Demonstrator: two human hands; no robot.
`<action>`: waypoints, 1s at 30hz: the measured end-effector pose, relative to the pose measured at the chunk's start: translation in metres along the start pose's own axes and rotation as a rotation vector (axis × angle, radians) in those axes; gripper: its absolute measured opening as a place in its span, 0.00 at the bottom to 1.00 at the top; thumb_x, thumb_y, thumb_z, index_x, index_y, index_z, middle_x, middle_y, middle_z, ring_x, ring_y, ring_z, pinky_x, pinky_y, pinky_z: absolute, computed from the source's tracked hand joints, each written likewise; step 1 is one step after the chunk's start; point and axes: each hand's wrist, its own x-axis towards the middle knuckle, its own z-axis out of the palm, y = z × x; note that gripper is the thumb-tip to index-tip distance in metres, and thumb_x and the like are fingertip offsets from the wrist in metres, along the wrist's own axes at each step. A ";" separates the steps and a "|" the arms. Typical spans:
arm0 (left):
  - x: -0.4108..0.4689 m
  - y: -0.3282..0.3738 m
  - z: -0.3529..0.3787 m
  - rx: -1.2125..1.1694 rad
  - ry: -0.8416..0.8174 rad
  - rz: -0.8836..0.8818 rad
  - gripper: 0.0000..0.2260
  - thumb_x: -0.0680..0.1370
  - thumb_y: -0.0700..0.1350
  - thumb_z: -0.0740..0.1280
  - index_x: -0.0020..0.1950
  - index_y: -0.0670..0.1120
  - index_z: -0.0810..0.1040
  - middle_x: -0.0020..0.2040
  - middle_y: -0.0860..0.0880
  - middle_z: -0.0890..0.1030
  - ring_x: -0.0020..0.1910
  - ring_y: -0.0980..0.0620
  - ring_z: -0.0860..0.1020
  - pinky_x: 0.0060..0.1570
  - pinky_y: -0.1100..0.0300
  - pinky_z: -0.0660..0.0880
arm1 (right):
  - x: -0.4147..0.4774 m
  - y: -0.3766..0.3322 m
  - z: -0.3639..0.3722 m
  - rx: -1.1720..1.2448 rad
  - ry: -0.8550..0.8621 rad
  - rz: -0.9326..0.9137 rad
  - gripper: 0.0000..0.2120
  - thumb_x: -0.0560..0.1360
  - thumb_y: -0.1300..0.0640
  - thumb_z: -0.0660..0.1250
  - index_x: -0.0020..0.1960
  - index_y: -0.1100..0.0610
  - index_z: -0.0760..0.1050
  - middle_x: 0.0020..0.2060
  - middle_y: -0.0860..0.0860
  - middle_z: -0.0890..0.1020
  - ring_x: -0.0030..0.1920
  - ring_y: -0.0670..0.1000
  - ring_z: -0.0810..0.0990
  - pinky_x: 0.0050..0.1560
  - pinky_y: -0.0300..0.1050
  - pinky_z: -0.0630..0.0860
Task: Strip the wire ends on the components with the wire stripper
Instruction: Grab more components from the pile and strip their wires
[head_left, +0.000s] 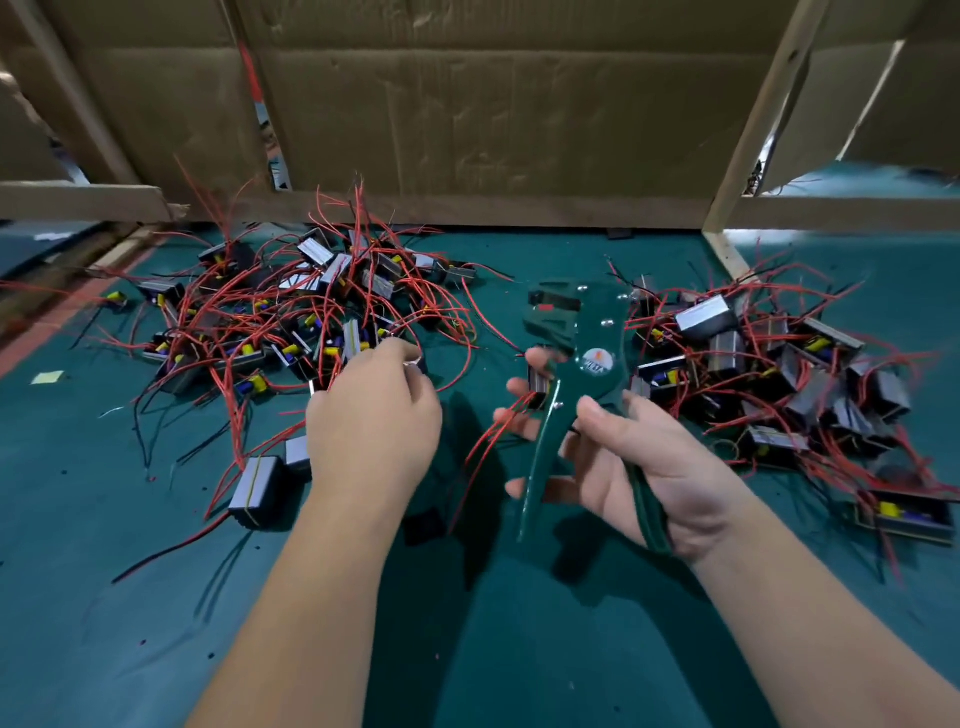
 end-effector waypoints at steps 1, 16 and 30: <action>0.000 -0.001 -0.001 -0.060 0.008 -0.004 0.13 0.79 0.44 0.57 0.59 0.49 0.78 0.46 0.48 0.82 0.44 0.43 0.78 0.45 0.52 0.73 | 0.003 0.002 0.001 -0.010 0.037 0.006 0.27 0.67 0.57 0.71 0.66 0.57 0.72 0.55 0.56 0.79 0.55 0.56 0.80 0.41 0.60 0.79; 0.001 0.014 -0.009 -1.017 -0.386 -0.301 0.10 0.80 0.45 0.61 0.45 0.48 0.82 0.38 0.47 0.84 0.20 0.56 0.63 0.20 0.71 0.57 | -0.011 -0.020 -0.007 0.079 0.006 -0.081 0.31 0.65 0.43 0.75 0.64 0.52 0.75 0.65 0.61 0.75 0.54 0.57 0.82 0.44 0.55 0.80; -0.010 0.030 -0.009 -1.453 -0.279 -0.112 0.11 0.72 0.52 0.65 0.48 0.52 0.84 0.39 0.53 0.84 0.43 0.56 0.82 0.47 0.56 0.75 | -0.020 0.005 0.006 0.084 -0.198 0.108 0.28 0.73 0.49 0.71 0.70 0.54 0.69 0.64 0.61 0.74 0.62 0.73 0.72 0.53 0.64 0.77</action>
